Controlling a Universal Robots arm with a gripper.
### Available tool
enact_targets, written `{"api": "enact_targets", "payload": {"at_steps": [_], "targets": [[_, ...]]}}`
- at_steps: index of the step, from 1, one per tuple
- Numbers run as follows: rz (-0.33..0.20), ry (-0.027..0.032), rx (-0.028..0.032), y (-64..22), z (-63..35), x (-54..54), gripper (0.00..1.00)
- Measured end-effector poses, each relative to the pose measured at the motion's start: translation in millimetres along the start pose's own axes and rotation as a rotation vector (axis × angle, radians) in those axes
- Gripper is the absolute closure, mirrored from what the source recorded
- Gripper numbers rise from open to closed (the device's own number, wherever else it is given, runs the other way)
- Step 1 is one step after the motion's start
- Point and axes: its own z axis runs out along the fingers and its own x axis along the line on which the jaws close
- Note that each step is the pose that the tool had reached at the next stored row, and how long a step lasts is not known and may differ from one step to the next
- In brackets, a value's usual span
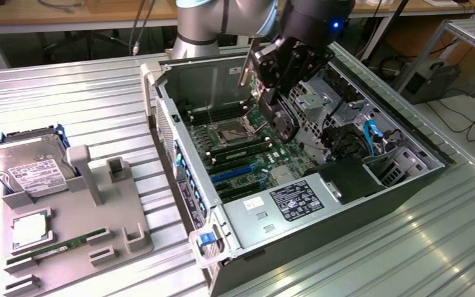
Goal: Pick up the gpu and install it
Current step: 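Pick up the gpu and move the gpu toward the slot, then insert the gpu into the slot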
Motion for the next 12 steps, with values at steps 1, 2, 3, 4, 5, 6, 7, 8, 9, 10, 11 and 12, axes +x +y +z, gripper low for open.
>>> {"api": "enact_targets", "payload": {"at_steps": [1,2,3,4,5,6,7,8,9,10,11,12], "targets": [[0.000,0.0001,0.0000,-0.1,1.1,-3.3,0.74],[0.000,-0.0002,0.0003,-0.2,1.8,-4.5,0.74],[0.000,-0.0001,0.0004,-0.2,1.9,-4.9,0.74],[0.000,-0.0001,0.0004,-0.2,1.9,-4.9,0.74],[0.000,-0.0002,0.0003,-0.2,1.9,-4.9,0.74],[0.000,-0.0002,0.0002,-0.2,2.0,-4.9,0.74],[0.000,-0.0002,0.0003,-0.2,2.0,-4.9,0.74],[0.000,-0.0002,0.0003,-0.2,2.0,-4.9,0.74],[0.000,-0.0002,0.0003,-0.2,2.0,-4.9,0.74],[0.000,-0.0002,0.0002,-0.2,2.0,-4.9,0.74],[0.000,-0.0002,0.0002,-0.2,2.0,-4.9,0.74],[0.000,-0.0002,0.0002,-0.2,2.0,-4.9,0.74]]}}
